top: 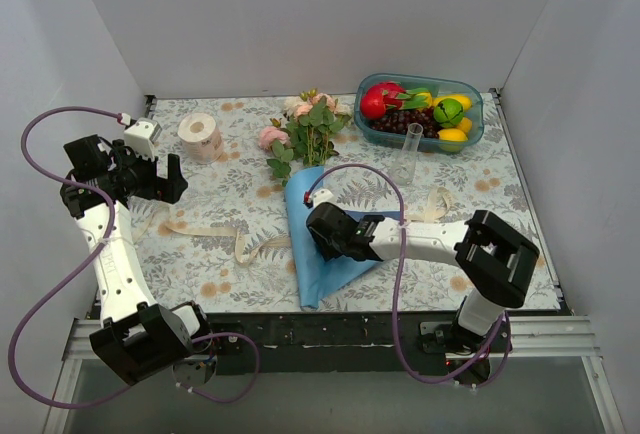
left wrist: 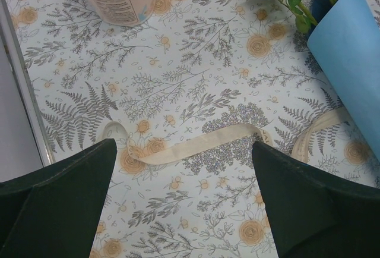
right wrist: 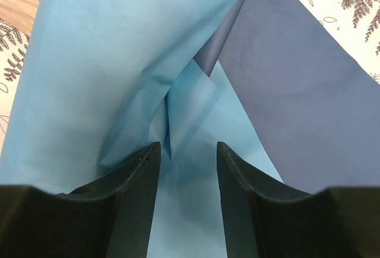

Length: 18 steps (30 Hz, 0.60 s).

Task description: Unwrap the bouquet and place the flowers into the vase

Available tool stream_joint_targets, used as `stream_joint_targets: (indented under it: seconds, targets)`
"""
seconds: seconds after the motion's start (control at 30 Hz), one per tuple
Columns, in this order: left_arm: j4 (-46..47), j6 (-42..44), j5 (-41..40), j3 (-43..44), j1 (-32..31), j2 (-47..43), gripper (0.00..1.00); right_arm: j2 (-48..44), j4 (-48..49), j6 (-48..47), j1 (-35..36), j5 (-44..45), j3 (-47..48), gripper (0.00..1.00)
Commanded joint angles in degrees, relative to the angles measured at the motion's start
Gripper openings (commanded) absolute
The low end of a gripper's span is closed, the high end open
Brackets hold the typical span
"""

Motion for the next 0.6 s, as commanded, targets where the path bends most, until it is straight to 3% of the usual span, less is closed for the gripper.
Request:
stream_joint_targets:
  seconds: [0.0,0.33,0.4,0.57]
  targets:
    - [0.9,0.4,-0.2,1.1,0.0,-0.3,0.98,1.1,2.8,1.0,0.2,0.1,1.1,0.5]
    - [1.3,0.5,-0.8,0.9,0.0,-0.5,0.98,4.9,6.1,2.8,0.2,-3.1,2.2,0.45]
    - [1.1,0.6,-0.8,1.2,0.0,-0.5,0.98,5.5,6.4,3.1,0.2,-2.9,2.2,0.39]
    - [0.9,0.7,-0.7,1.0,0.0,-0.7,0.98,4.1,5.6,2.8,-0.3,-0.8,2.5,0.07]
